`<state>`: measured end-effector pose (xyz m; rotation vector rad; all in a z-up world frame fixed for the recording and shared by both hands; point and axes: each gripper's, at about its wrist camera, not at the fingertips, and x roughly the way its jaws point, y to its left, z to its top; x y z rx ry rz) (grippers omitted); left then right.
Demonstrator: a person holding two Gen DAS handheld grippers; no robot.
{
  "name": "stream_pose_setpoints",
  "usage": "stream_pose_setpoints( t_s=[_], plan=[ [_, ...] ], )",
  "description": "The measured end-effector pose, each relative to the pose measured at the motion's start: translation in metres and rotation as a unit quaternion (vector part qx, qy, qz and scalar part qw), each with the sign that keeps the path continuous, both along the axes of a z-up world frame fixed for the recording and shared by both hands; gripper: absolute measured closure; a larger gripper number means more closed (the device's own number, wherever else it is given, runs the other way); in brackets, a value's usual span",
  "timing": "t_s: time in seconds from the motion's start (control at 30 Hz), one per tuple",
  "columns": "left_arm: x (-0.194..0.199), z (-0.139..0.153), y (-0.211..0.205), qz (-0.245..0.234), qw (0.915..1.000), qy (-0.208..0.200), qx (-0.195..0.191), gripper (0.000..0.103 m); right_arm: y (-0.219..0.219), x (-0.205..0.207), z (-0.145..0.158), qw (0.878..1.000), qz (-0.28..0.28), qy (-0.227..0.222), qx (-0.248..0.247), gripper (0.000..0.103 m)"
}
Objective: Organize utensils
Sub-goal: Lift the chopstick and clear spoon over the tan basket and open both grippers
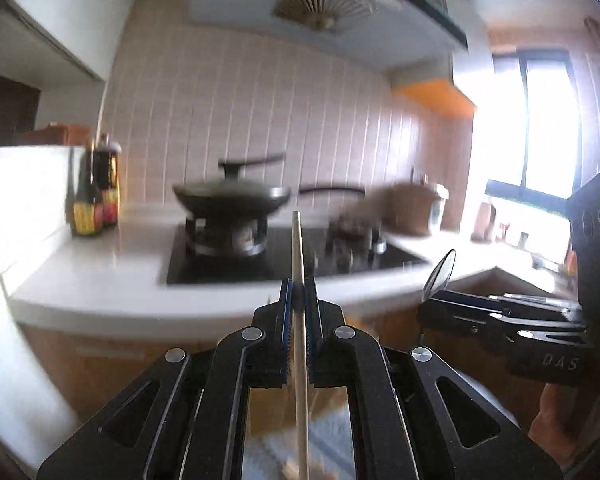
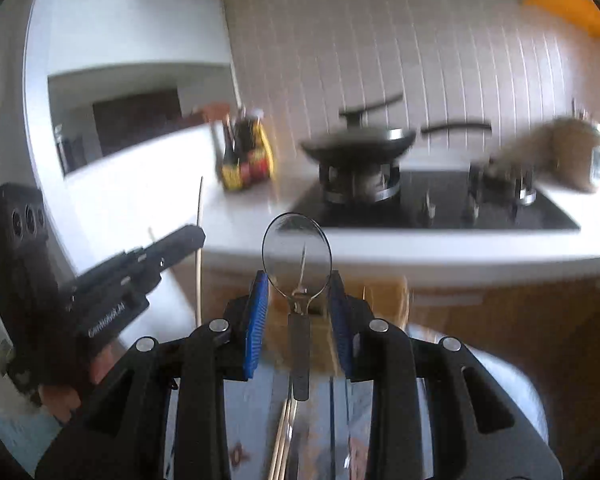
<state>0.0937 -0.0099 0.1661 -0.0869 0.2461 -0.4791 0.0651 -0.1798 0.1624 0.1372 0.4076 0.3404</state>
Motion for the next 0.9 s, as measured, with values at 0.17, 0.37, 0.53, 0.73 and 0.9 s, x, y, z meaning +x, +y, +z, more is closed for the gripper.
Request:
stream_pose_setpoints(
  t_s=[0.17, 0.37, 0.53, 0.73, 0.9],
  plan=[
    [0.037, 0.013, 0.004, 0.028, 0.9973, -0.031, -0.059, 0.1, -0.006, 0.035, 0.018, 0.999, -0.036, -0.031, 0.014, 0.076],
    [0.082, -0.007, 0.009, 0.075, 0.9916, -0.027, -0.102, 0.1, -0.002, 0.087, -0.003, 0.998, -0.06, -0.02, 0.013, 0.076],
    [0.1, -0.032, 0.007, 0.122, 0.9872, -0.04, -0.095, 0.1, 0.006, 0.113, -0.032, 0.997, -0.077, -0.011, -0.013, 0.076],
    [0.101, -0.054, 0.006, 0.132, 0.9877, -0.045, -0.072, 0.099, 0.01, 0.12, -0.058, 0.996, -0.078, 0.006, -0.032, 0.075],
    [0.097, -0.062, 0.01, 0.097, 0.9934, -0.017, -0.058, 0.096, 0.006, 0.115, -0.064, 0.998, -0.057, 0.031, -0.02, 0.075]
  ],
)
